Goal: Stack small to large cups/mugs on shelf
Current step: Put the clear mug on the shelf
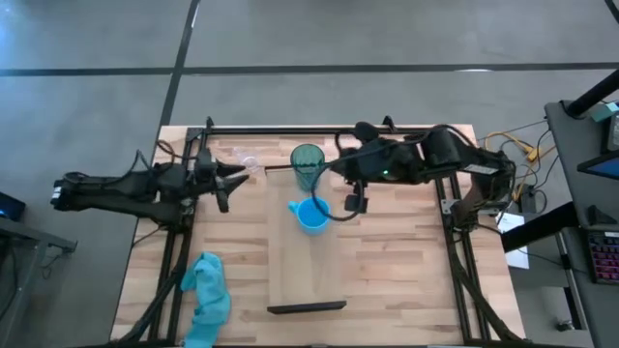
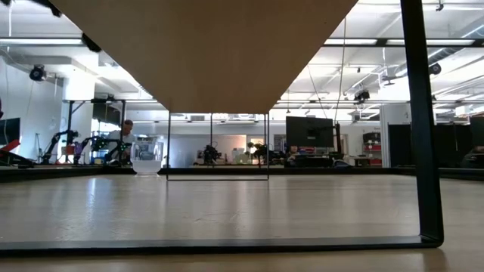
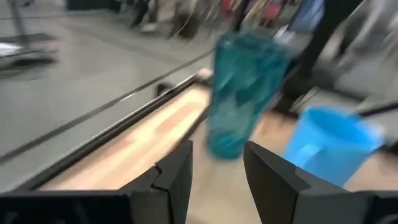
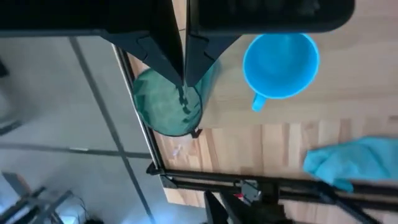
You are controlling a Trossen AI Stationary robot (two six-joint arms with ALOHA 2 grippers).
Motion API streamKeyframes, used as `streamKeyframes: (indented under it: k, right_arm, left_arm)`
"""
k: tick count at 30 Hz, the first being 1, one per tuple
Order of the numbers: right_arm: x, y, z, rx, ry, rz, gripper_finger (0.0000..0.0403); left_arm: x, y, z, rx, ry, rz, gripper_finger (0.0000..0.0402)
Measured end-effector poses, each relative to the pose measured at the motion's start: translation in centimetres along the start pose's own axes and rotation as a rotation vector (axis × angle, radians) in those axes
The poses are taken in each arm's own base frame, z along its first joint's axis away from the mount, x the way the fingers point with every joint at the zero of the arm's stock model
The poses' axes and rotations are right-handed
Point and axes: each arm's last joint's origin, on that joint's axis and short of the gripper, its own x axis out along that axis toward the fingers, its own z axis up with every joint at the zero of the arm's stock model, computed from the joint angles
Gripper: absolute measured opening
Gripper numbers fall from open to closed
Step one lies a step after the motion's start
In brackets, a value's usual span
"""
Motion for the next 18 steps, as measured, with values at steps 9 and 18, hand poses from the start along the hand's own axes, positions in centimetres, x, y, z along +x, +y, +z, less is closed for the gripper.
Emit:
streamKeyframes:
  k: [9, 18]
  right_arm:
    - [-0.7, -0.3, -0.5, 0.043, 0.031, -0.001, 0.0009]
    - [-0.6, -0.3, -0.7, 0.039, 0.047, 0.0, 0.0009]
  left_arm:
    - [-0.9, 0.3, 2.4, 0.406, 0.337, 0.203, 0.0129]
    - [1.4, 0.2, 0.7, 0.417, 0.615, 0.193, 0.0129]
